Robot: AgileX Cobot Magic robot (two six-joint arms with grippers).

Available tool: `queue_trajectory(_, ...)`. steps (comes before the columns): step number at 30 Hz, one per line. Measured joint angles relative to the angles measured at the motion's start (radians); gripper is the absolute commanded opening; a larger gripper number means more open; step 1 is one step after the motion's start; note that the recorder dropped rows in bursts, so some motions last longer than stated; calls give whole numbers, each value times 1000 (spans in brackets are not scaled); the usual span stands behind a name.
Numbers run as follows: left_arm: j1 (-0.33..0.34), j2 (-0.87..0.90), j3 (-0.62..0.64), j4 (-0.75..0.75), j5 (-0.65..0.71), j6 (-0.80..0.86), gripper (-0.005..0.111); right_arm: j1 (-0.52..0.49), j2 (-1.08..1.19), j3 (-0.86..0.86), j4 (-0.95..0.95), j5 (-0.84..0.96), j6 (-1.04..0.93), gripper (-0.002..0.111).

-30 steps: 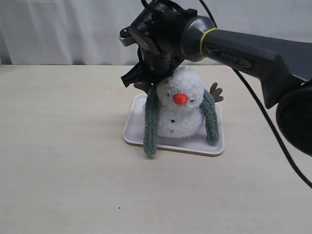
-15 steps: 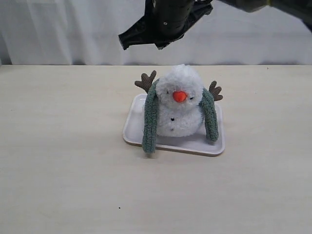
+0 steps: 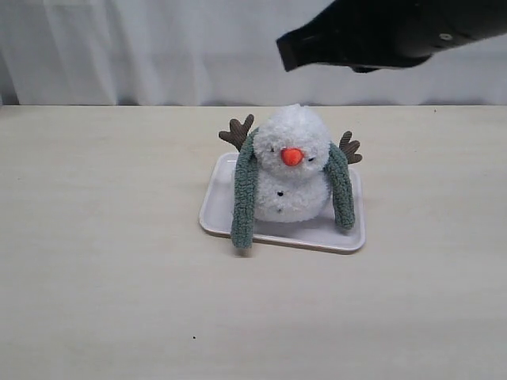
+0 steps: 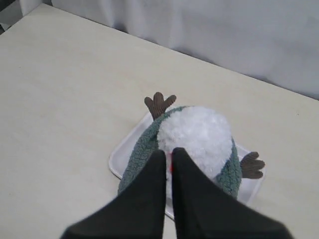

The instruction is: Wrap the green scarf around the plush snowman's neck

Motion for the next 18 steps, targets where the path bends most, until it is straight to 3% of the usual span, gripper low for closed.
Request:
queue_trajectory(7, 0, 0, 0, 0, 0, 0, 0, 0, -332, 225, -2, -55, 4, 4)
queue_trajectory(18, 0, 0, 0, 0, 0, 0, 0, 0, -719, 337, -6, -37, 8, 4)
